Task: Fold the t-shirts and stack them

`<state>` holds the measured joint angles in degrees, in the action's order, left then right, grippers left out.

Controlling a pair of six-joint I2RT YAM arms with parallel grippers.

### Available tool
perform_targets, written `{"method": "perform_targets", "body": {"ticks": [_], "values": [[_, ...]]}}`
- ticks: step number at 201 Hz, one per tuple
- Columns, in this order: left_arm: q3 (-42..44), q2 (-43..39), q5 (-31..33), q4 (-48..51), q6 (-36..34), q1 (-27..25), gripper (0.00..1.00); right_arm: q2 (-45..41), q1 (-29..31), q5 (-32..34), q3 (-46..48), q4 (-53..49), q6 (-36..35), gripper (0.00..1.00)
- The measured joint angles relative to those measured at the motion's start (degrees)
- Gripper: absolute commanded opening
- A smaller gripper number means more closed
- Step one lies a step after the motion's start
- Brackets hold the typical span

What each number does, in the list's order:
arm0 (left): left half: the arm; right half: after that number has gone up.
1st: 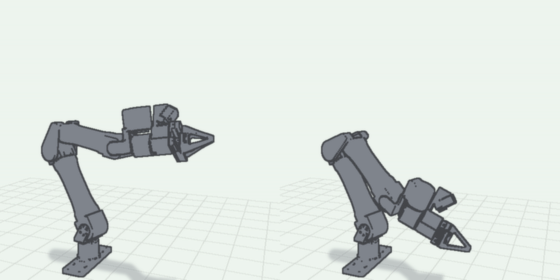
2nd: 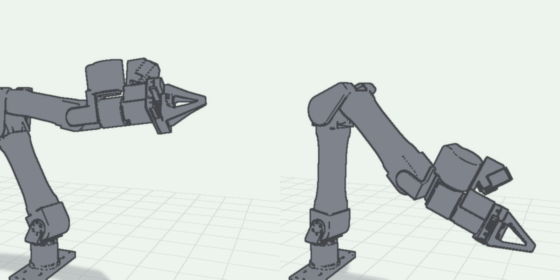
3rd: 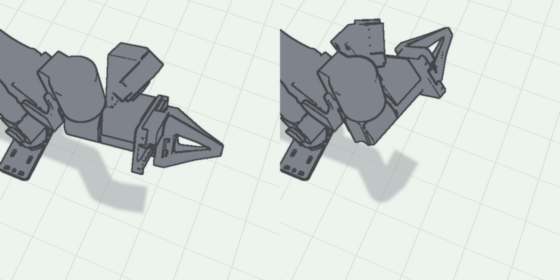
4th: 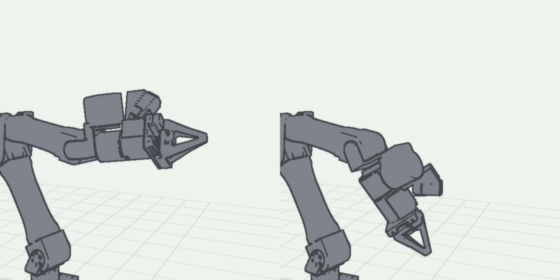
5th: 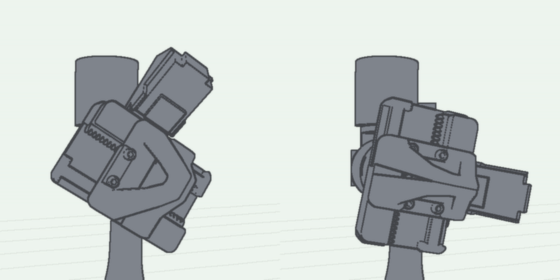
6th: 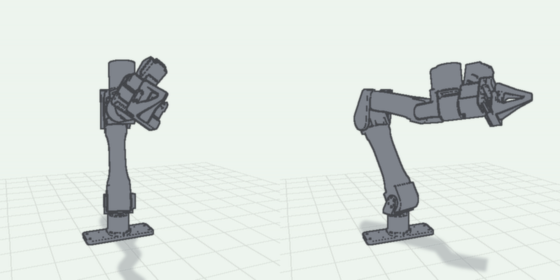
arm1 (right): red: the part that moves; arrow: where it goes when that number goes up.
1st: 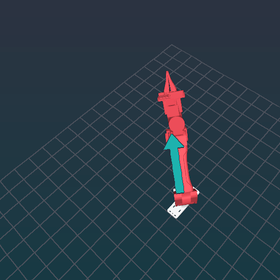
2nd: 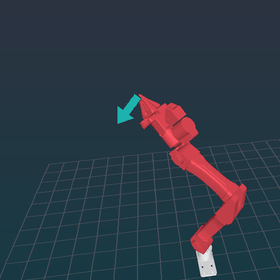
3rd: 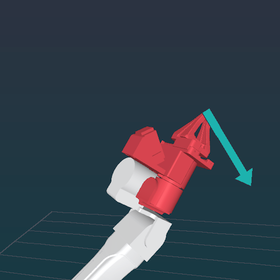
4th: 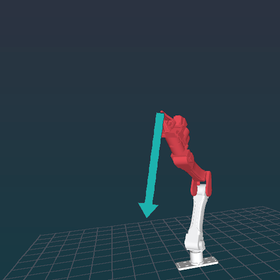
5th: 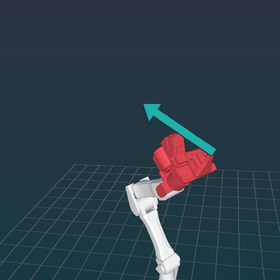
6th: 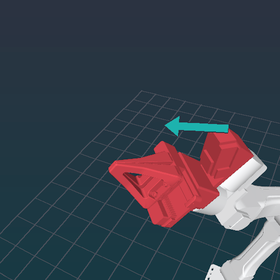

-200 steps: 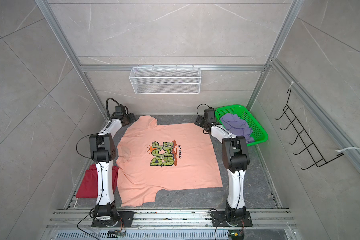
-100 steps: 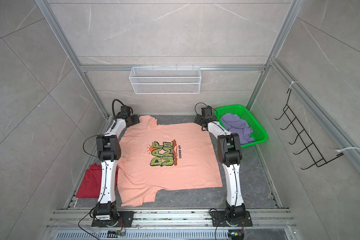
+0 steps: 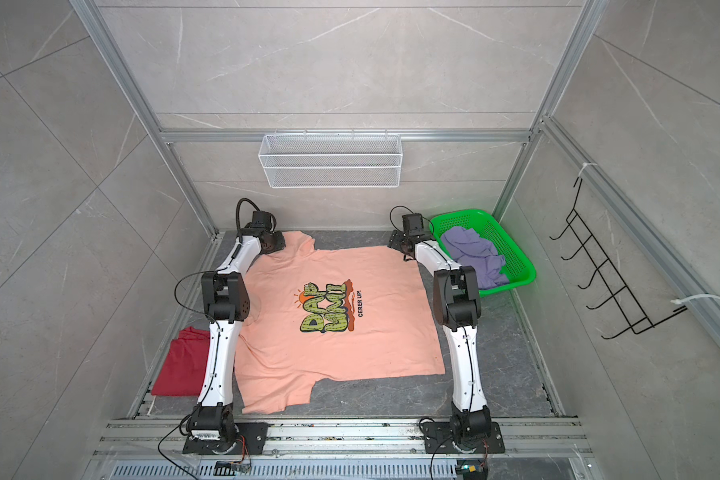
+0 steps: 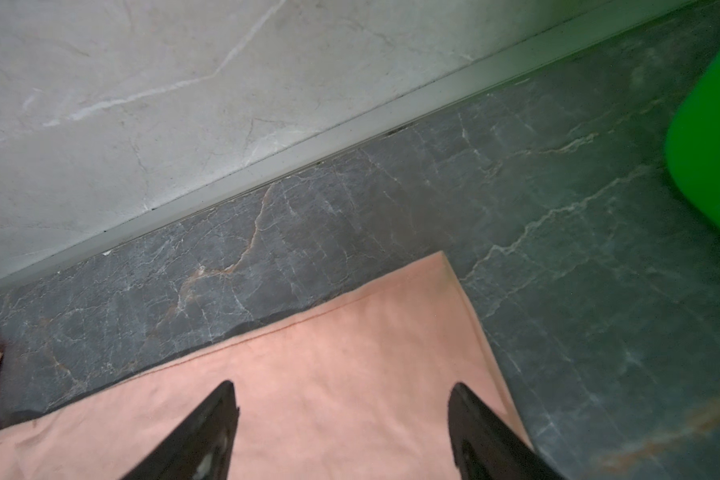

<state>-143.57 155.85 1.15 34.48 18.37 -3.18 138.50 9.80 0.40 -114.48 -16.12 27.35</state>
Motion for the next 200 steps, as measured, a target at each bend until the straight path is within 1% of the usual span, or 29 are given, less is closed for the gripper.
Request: {"method": "perform_targets", "body": {"ticks": [13,36,60,97,118,129,158,181,200], "values": [[0.0,0.0,0.1,0.0,0.0,0.0,0.13,0.4,-0.2,-0.2,-0.8,-0.3,0.0,0.80],[0.3,0.0,0.2,-0.3,0.0,0.0,0.00,2.7,-0.7,-0.4,-4.4,-0.9,-0.2,0.80],[0.8,0.0,0.2,-1.2,0.0,0.1,0.00,7.2,-1.1,0.5,-12.5,-4.8,-0.6,0.78],[2.2,-0.6,0.3,-2.8,0.0,0.1,0.00,17.6,-1.1,4.0,-31.7,-15.4,-0.9,0.75],[2.8,-0.8,0.3,-3.3,0.0,0.1,0.00,21.5,-1.1,5.7,-38.9,-20.5,-1.1,0.73],[3.0,-0.9,0.3,-3.5,0.0,0.1,0.00,22.4,-1.1,6.4,-40.4,-22.7,-1.1,0.73],[4.0,-1.3,0.3,-4.5,0.0,0.1,0.00,22.6,-1.1,7.2,-40.8,-26.4,-1.0,0.71],[5.1,-1.8,0.3,-5.4,0.0,0.1,0.00,22.7,-1.1,7.1,-40.8,-27.7,-1.0,0.69],[5.9,-2.2,0.2,-5.8,0.0,0.1,0.00,23.3,-1.1,6.0,-41.6,-27.8,-1.0,0.65]]}}
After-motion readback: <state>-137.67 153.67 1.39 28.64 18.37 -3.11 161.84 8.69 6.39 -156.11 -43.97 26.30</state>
